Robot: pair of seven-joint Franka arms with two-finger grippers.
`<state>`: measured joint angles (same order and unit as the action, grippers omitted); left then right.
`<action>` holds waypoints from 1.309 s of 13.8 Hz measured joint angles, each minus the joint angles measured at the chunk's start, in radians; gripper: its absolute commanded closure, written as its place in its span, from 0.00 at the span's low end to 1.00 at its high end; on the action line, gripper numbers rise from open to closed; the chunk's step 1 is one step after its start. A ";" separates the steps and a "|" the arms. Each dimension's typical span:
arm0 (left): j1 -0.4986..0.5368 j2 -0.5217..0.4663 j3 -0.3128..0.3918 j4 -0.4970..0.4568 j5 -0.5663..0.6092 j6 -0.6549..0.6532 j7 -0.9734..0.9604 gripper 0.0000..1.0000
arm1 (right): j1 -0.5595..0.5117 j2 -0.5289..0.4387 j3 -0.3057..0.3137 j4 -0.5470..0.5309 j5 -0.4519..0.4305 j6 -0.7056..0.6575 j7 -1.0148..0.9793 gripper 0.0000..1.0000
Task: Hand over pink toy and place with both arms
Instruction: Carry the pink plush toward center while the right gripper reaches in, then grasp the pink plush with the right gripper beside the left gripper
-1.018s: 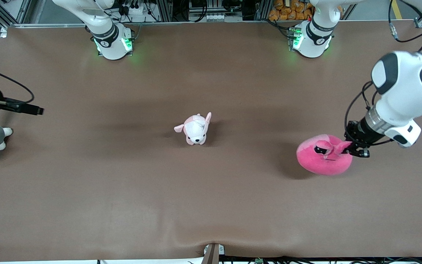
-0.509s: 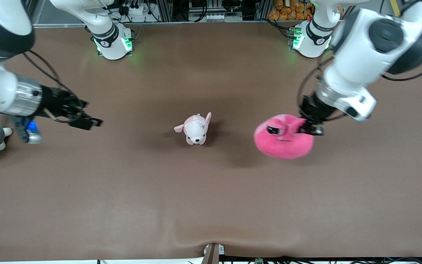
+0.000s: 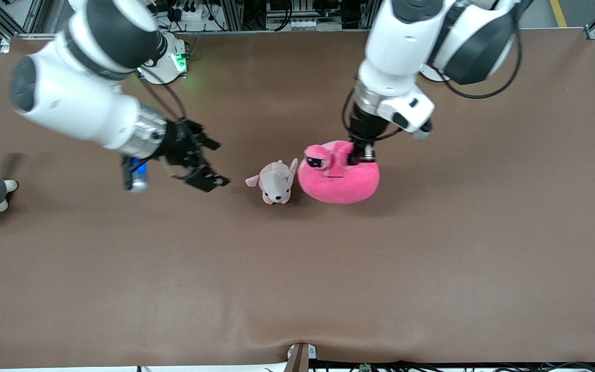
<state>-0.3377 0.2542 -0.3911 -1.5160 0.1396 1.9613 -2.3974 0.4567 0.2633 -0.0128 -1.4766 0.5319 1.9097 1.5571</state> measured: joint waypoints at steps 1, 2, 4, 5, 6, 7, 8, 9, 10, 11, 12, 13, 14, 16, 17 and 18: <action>-0.023 0.023 0.001 0.027 0.023 0.001 -0.031 1.00 | 0.039 0.005 0.000 0.000 0.000 0.035 0.056 0.00; -0.045 0.042 0.002 0.050 0.049 0.004 -0.065 1.00 | 0.076 0.008 0.000 0.000 0.000 0.062 0.102 0.00; -0.078 0.068 0.003 0.079 0.090 0.016 -0.127 1.00 | 0.132 0.017 0.000 -0.001 0.000 0.118 0.161 0.00; -0.089 0.076 0.004 0.085 0.101 0.027 -0.149 1.00 | 0.146 0.024 0.000 -0.001 -0.002 0.149 0.182 0.00; -0.098 0.083 0.004 0.088 0.110 0.038 -0.168 1.00 | 0.155 0.034 -0.001 -0.001 -0.006 0.171 0.192 0.10; -0.104 0.089 0.005 0.091 0.115 0.043 -0.184 1.00 | 0.160 0.046 -0.001 -0.001 -0.015 0.180 0.194 0.41; -0.109 0.094 0.005 0.093 0.118 0.045 -0.195 1.00 | 0.164 0.056 -0.002 -0.001 -0.033 0.182 0.194 0.59; -0.113 0.097 0.005 0.094 0.118 0.046 -0.197 1.00 | 0.170 0.065 -0.002 -0.001 -0.057 0.183 0.194 0.65; -0.115 0.097 0.005 0.095 0.118 0.046 -0.198 1.00 | 0.176 0.070 -0.002 -0.001 -0.083 0.183 0.196 0.69; -0.116 0.097 0.005 0.095 0.118 0.046 -0.198 1.00 | 0.177 0.071 -0.003 -0.001 -0.105 0.183 0.200 0.84; -0.116 0.097 0.006 0.096 0.118 0.046 -0.198 1.00 | 0.177 0.071 -0.008 -0.001 -0.117 0.182 0.201 1.00; -0.116 0.097 0.006 0.097 0.118 0.046 -0.198 1.00 | 0.174 0.071 -0.016 0.000 -0.121 0.182 0.201 1.00; -0.116 0.097 0.006 0.097 0.118 0.047 -0.198 1.00 | 0.168 0.071 -0.021 0.001 -0.121 0.182 0.201 1.00; -0.117 0.099 0.006 0.098 0.118 0.054 -0.198 1.00 | 0.155 0.071 -0.024 0.003 -0.121 0.182 0.201 1.00; -0.118 0.101 0.006 0.099 0.118 0.058 -0.198 1.00 | 0.149 0.071 -0.024 0.004 -0.121 0.182 0.201 1.00; -0.119 0.103 0.006 0.100 0.118 0.060 -0.198 0.87 | 0.145 0.071 -0.024 0.006 -0.120 0.182 0.201 1.00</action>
<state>-0.4567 0.3572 -0.3854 -1.4160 0.2578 2.0217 -2.5953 0.6016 0.3343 -0.0372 -1.4710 0.4116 2.0921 1.7579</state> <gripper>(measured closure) 0.863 0.837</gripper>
